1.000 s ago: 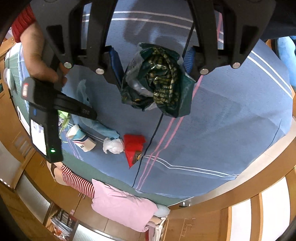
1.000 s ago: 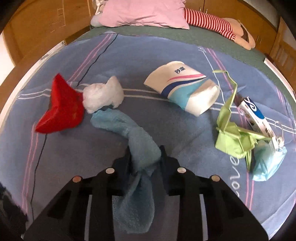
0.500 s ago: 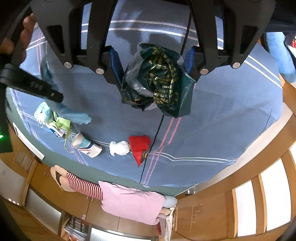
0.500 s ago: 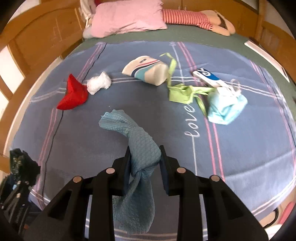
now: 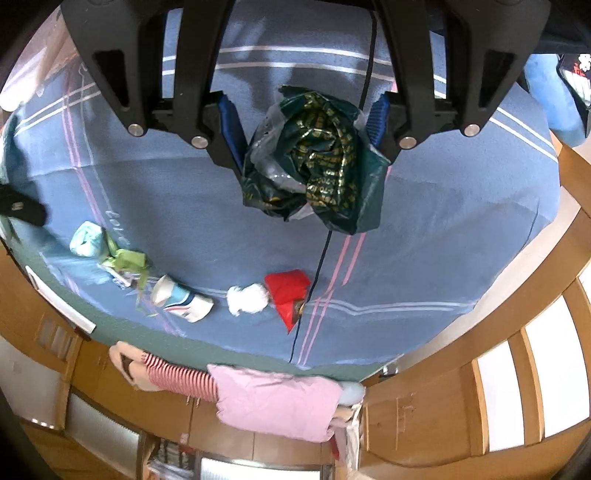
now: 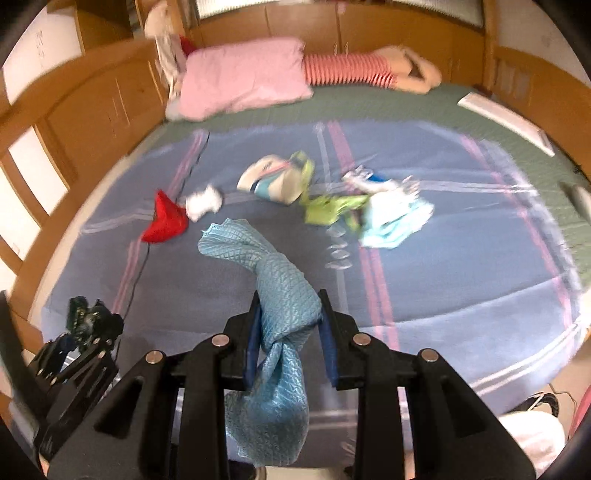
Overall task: Collect trash
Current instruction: 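Carry the dark green bag and blue cloth over the wastebasket and release them, then grasp the red cigarette box with the left gripper while the right gripper grasps the white tissue, then carry the red box and white tissue over the wastebasket and open both grippers, then grasp the white-blue cup with the left gripper while the right gripper grasps the blue face mask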
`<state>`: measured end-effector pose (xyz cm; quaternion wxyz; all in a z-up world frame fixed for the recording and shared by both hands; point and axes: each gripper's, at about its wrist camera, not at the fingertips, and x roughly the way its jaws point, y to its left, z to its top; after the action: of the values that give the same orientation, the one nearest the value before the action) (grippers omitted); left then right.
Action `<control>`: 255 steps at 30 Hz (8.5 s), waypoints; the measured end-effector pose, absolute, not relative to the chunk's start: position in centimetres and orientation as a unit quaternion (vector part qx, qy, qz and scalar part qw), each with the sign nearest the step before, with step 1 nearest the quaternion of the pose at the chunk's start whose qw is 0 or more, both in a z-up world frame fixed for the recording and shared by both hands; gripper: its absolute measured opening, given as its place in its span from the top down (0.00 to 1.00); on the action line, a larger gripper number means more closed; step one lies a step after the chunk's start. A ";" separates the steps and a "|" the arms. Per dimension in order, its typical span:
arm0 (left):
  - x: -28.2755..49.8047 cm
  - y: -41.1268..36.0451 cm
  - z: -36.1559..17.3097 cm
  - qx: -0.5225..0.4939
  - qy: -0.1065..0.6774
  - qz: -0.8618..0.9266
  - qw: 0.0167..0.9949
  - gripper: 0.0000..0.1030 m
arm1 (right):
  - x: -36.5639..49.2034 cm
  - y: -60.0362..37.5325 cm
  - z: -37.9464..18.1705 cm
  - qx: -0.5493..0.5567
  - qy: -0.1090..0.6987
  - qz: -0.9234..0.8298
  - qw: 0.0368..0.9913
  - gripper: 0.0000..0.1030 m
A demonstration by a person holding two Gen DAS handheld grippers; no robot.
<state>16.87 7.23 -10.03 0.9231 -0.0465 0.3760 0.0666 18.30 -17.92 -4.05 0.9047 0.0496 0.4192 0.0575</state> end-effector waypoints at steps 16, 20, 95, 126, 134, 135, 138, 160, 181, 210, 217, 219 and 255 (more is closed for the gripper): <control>6.5 0.2 -5.4 -0.068 0.261 -0.127 0.955 0.46 | 0.8 -32.7 -1.1 0.063 0.394 -0.026 0.917 0.72; 5.0 -2.7 -5.0 -0.089 0.280 -0.182 0.938 0.46 | -0.8 -33.9 -4.0 0.061 0.440 -0.040 0.895 0.72; 23.6 14.8 -11.3 -0.238 0.408 0.176 0.864 0.63 | 40.6 -2.4 -10.9 -0.026 0.457 0.154 0.876 0.25; 24.4 11.8 -10.9 -0.111 0.401 0.173 0.893 0.63 | 29.6 -9.0 -6.4 -0.013 0.453 0.165 0.876 0.79; 22.9 10.9 -11.6 -0.075 0.417 0.154 0.893 0.63 | 24.6 -12.0 -8.3 0.028 0.487 0.135 0.862 0.79; 22.7 10.7 -11.8 -0.072 0.422 0.148 0.892 0.63 | 24.1 -12.1 -8.7 0.033 0.494 0.131 0.859 0.79; 21.9 10.2 -12.2 -0.067 0.431 0.126 0.891 0.63 | 23.0 -12.4 -8.0 0.054 0.491 0.127 0.860 0.79; 9.5 -1.0 -6.8 -0.080 0.365 -0.118 0.920 0.63 | 2.9 -28.9 -0.3 0.087 0.389 0.031 0.917 0.79; 2.5 -13.3 -6.2 -0.017 0.393 -0.323 0.861 0.62 | -5.1 -40.9 -0.7 0.272 0.323 -0.052 0.905 0.30; 10.0 -7.3 -5.8 0.038 0.351 -0.111 0.929 0.08 | 1.1 -38.3 -1.3 0.245 0.360 -0.014 0.900 0.29; 19.4 1.8 -6.9 -0.042 0.383 0.024 0.922 0.08 | 9.9 -32.4 -0.4 0.171 0.389 0.049 0.904 0.28; 21.5 4.3 -7.5 -0.063 0.391 0.059 0.916 0.08 | 13.2 -30.2 -0.8 0.146 0.395 0.060 0.905 0.28; 27.0 15.0 -12.4 -0.272 0.426 0.154 0.849 0.06 | 33.7 -19.7 -6.0 0.028 0.443 0.032 0.896 0.17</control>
<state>27.01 14.95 -12.43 0.8490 -0.2722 0.4259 0.1537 33.70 -19.71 -5.99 0.8957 0.0277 0.4427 0.0318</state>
